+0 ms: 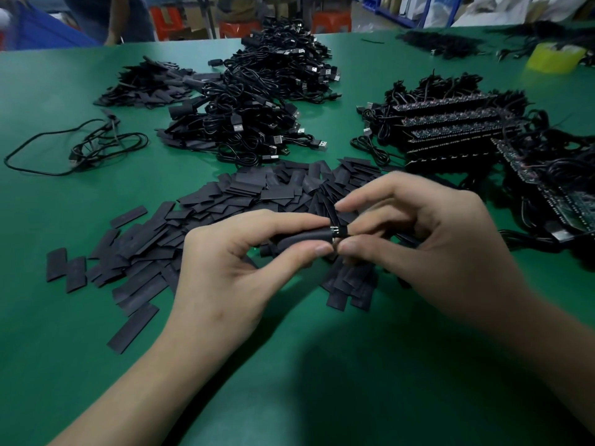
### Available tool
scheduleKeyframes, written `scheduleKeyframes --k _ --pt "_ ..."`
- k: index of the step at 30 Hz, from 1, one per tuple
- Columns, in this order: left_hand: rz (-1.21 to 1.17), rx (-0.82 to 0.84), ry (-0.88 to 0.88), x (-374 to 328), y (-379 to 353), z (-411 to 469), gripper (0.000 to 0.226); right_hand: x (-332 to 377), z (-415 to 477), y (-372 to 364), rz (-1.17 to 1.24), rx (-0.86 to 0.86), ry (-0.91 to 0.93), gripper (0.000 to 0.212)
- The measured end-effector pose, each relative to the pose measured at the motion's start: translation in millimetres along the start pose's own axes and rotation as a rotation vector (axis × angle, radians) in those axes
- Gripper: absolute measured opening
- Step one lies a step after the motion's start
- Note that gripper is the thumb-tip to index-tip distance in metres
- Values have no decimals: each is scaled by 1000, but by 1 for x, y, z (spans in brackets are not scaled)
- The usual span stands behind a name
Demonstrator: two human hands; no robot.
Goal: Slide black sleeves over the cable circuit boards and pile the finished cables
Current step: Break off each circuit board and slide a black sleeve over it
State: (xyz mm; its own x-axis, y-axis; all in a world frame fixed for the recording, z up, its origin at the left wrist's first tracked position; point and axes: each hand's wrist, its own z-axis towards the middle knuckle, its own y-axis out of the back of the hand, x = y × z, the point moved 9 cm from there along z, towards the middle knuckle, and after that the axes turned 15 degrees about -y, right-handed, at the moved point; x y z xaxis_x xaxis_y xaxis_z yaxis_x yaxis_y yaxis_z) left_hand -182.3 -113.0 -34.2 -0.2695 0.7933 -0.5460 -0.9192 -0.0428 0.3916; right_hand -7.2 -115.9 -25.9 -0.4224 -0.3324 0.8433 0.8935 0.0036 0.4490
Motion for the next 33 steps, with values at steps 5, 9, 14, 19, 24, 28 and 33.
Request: scheduleKeyframes --k 5,9,14,19,24,28,33 --pt "52 -4 -32 -3 3 2 22 -12 4 -7 142 91 -131 8" --pt "123 48 -88 -10 1 3 22 -12 1 -14 166 121 -135 4" --pt "144 21 -92 -11 4 4 25 -11 1 -12 184 90 -135 3" --pt "35 -202 91 7 21 -3 25 4 -2 1 -10 -90 11 7" --pt "-82 -258 161 13 18 -6 15 8 -5 -1 -59 -97 71 9" --pt "-114 -250 174 12 16 -7 10 -5 0 -1 71 -38 -47 21" --pt "-145 -219 207 12 12 -7 8 1 -3 -8 -16 -3 12 18"
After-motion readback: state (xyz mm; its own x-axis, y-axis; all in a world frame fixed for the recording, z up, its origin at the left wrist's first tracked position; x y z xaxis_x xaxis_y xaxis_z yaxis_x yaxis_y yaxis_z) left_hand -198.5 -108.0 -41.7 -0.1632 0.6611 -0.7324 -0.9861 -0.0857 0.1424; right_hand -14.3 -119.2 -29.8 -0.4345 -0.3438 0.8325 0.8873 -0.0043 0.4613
